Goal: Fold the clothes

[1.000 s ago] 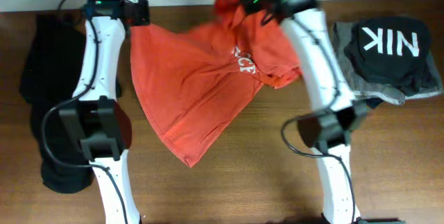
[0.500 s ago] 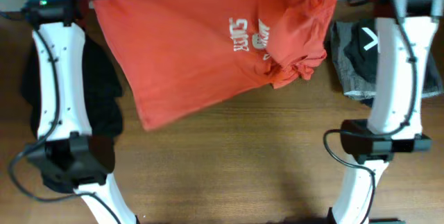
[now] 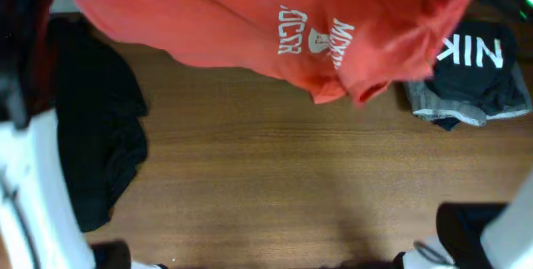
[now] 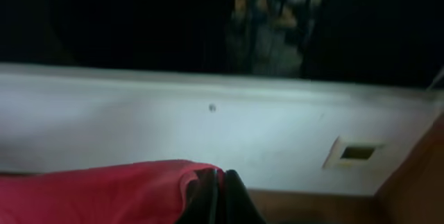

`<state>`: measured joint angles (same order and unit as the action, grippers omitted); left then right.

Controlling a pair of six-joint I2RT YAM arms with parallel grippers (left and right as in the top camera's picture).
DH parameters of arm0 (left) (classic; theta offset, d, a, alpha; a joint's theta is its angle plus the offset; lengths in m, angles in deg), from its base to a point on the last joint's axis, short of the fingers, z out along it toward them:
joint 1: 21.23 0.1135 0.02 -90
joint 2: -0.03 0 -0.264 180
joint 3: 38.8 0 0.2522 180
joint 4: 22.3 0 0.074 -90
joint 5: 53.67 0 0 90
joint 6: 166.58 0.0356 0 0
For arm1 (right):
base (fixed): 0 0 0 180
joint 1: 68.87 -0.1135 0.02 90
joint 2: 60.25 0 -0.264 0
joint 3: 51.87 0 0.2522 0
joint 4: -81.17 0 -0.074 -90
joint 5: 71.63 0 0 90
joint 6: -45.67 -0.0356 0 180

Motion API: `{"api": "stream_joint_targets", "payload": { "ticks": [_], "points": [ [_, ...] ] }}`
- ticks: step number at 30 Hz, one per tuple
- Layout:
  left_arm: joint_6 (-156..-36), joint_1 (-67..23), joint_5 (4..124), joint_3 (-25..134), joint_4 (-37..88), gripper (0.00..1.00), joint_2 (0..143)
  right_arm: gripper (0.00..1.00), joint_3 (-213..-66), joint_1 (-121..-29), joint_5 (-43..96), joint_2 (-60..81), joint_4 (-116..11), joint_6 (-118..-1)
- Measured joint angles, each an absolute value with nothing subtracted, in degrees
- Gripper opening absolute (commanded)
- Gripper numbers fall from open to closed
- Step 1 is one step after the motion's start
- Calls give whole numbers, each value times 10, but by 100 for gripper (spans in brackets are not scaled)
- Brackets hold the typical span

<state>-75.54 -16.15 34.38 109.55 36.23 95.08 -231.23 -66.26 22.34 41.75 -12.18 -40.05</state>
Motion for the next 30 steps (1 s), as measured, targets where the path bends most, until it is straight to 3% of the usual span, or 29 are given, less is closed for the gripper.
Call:
{"api": "stream_joint_targets", "payload": {
  "ticks": [12, 24, 30],
  "points": [
    [-755, -158, 344, 1113, 360, 1, 828, 4, -2324, -662, 214, 299, -137, -372],
    [-739, -158, 344, 1108, 286, 0, 1027, 4, -2312, -662, 215, 476, -239, -359],
    [-737, -158, 344, 1106, 133, 0, 1125, 4, -2304, -662, 240, 591, -394, -337]
  ]
}}
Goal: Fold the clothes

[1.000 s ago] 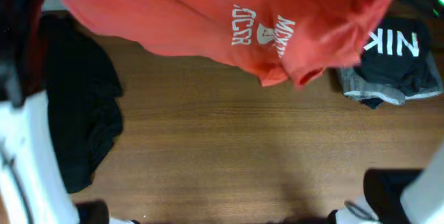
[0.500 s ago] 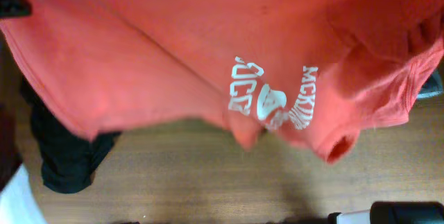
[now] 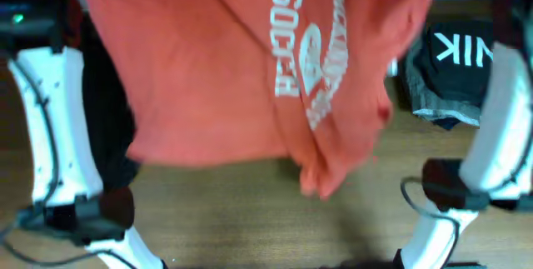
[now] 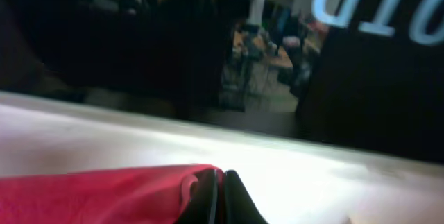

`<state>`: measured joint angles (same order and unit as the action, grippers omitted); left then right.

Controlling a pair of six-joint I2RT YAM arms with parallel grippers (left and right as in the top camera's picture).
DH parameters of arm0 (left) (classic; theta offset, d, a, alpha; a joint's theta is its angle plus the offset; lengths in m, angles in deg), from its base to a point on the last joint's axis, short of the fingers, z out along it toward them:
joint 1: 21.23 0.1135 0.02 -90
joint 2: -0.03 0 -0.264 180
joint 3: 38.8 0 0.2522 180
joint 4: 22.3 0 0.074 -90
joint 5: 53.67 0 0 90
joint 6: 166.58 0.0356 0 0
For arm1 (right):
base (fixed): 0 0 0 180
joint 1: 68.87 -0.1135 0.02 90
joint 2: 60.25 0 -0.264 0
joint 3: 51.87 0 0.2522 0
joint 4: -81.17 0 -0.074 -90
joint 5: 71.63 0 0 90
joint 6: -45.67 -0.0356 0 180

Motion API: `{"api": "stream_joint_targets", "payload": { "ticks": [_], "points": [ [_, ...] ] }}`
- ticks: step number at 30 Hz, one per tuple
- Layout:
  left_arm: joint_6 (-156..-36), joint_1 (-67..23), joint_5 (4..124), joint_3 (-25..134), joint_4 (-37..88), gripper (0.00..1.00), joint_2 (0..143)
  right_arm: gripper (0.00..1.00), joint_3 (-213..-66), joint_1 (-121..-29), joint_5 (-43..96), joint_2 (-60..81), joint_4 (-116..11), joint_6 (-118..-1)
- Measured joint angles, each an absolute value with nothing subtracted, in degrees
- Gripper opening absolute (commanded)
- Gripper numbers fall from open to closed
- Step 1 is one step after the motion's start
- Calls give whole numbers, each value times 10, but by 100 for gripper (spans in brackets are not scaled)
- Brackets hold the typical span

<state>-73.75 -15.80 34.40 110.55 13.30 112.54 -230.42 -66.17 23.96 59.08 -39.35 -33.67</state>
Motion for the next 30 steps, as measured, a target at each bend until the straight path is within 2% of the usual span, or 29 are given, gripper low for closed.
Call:
{"api": "stream_joint_targets", "payload": {
  "ticks": [6, 11, 16, 24, 30],
  "points": [
    [-736, -158, 344, 1104, 22, 0, 1162, 5, -2297, -662, 265, 632, -520, -339],
    [-734, -158, 344, 1127, 20, 0, 1162, 4, -2298, -662, 275, 620, -541, -338],
    [-729, -158, 351, 1152, 131, 0, 1157, 4, -2304, -662, 278, 608, -414, -339],
    [-727, -158, 356, 1151, 418, 0, 1158, 4, -2304, -662, 277, 616, -196, -339],
    [-727, -158, 357, 1150, 566, 0, 1161, 4, -2304, -662, 277, 627, -75, -339]
  ]
}}
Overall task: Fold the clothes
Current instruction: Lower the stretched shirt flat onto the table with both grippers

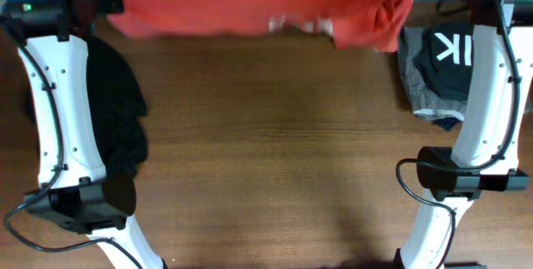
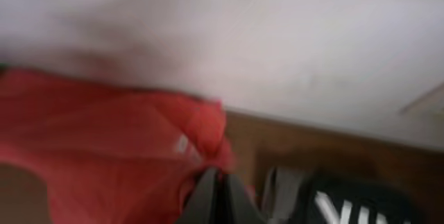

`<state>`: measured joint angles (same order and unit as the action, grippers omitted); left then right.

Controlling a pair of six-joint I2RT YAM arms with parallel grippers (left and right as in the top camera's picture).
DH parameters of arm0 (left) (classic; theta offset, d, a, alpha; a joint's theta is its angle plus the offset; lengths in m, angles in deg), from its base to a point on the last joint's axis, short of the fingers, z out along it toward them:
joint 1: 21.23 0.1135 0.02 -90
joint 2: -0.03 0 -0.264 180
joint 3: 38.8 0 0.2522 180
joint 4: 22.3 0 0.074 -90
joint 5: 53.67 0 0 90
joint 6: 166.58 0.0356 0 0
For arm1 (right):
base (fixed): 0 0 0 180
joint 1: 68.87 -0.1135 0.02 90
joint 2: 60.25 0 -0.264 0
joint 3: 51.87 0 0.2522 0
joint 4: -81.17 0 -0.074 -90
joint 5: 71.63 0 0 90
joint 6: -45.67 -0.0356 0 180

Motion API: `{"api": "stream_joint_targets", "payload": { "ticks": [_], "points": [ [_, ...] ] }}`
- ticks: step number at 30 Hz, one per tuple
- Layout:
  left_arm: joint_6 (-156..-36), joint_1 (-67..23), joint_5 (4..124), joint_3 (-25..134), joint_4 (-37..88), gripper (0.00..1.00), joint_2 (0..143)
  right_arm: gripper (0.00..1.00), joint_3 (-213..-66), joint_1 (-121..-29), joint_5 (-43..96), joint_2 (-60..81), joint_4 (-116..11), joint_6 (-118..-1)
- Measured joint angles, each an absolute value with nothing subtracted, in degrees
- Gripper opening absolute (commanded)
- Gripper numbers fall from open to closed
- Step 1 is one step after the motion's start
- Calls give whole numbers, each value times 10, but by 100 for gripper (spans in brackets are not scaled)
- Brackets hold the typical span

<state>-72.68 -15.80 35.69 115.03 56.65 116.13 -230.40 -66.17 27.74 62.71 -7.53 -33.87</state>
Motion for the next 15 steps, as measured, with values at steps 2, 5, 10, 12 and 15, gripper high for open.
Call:
{"api": "stream_joint_targets", "payload": {
  "ticks": [2, 5, 10, 12, 15],
  "points": [
    [-727, -158, 357, 1151, 598, 0, 1164, 4, -2304, -661, 277, 628, -41, -338],
    [-727, -158, 357, 1151, 650, 0, 1167, 4, -2304, -660, 280, 628, 20, -335],
    [-722, -158, 357, 1151, 738, 0, 1168, 4, -2304, -658, 284, 628, 76, -331],
    [-715, -158, 355, 1151, 769, 0, 1168, 4, -2304, -657, 284, 628, 97, -330],
    [-710, -157, 350, 1151, 809, 0, 1168, 4, -2304, -657, 284, 628, 119, -329]
  ]
}}
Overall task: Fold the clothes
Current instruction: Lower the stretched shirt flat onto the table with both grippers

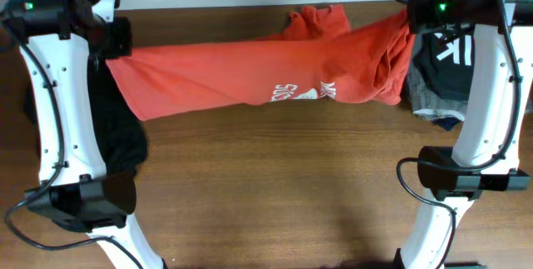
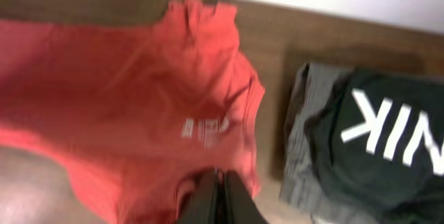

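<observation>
A red T-shirt (image 1: 250,73) with white print lies stretched in a band across the far part of the wooden table (image 1: 266,194). My left gripper (image 1: 110,46) holds its left end. My right gripper (image 1: 410,12) holds the bunched right end. In the right wrist view the right gripper (image 2: 220,191) has its fingers pressed together on red cloth (image 2: 125,78), with the shirt's label showing above them. Whether the shirt rests fully on the table cannot be told.
A folded black shirt with white letters (image 1: 454,51) sits on a grey garment (image 1: 433,102) at the far right, also seen in the right wrist view (image 2: 374,134). A loose black garment (image 1: 121,136) lies at the left, beside the left arm. A white wall borders the far edge.
The shirt was a narrow blurred band at the far edge. Now it is spread lower and nearer across the table, print showing. Both grippers have come nearer and keep their hold.
First the red shirt filled the top of the overhead view, held up close to the camera. Then it hung wide in front of the camera with the print facing it. Then it was a thin band at the far edge, and now it is stretched across the far table.
</observation>
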`<state>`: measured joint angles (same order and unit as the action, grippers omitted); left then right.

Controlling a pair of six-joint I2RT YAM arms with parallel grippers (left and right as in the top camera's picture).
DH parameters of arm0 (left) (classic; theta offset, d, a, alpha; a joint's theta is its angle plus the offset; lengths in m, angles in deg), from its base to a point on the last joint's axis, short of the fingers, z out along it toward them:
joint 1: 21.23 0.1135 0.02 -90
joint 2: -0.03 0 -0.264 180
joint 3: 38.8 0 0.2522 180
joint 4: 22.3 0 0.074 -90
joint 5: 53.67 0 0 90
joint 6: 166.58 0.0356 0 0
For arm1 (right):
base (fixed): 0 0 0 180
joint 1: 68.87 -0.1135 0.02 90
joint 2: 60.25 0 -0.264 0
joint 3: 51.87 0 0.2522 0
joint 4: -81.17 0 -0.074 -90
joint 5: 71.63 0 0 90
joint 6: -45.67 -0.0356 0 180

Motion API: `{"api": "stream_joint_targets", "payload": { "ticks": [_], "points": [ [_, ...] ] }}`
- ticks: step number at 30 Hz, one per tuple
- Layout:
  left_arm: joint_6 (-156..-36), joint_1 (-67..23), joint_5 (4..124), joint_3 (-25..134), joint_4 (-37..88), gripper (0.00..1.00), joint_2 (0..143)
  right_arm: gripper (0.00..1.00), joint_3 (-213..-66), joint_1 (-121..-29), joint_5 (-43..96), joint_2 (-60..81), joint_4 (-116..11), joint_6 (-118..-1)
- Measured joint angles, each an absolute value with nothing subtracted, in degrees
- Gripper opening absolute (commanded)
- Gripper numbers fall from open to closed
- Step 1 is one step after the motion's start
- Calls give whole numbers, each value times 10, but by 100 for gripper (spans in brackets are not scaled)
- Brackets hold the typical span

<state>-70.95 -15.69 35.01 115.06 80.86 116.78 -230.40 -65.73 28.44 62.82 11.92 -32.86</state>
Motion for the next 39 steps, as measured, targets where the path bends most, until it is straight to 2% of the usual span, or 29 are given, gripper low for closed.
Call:
{"api": "stream_joint_targets", "payload": {
  "ticks": [9, 15, 24, 32, 39],
  "points": [
    [-715, -156, 346, 1149, 880, 0, 1163, 4, -2270, -657, 290, 587, 119, -350],
    [-727, -156, 346, 1118, 881, 0, 1132, 4, -2086, -656, 272, 445, 119, -359],
    [-752, -156, 344, 958, 877, 1, 1021, 4, -1821, -635, 256, 276, 110, -387],
    [-758, -156, 353, 828, 835, 0, 996, 4, -1681, -618, 253, 239, 98, -411],
    [-760, -156, 367, 706, 745, 0, 996, 4, -1569, -615, 254, 238, 42, -423]
  ]
}}
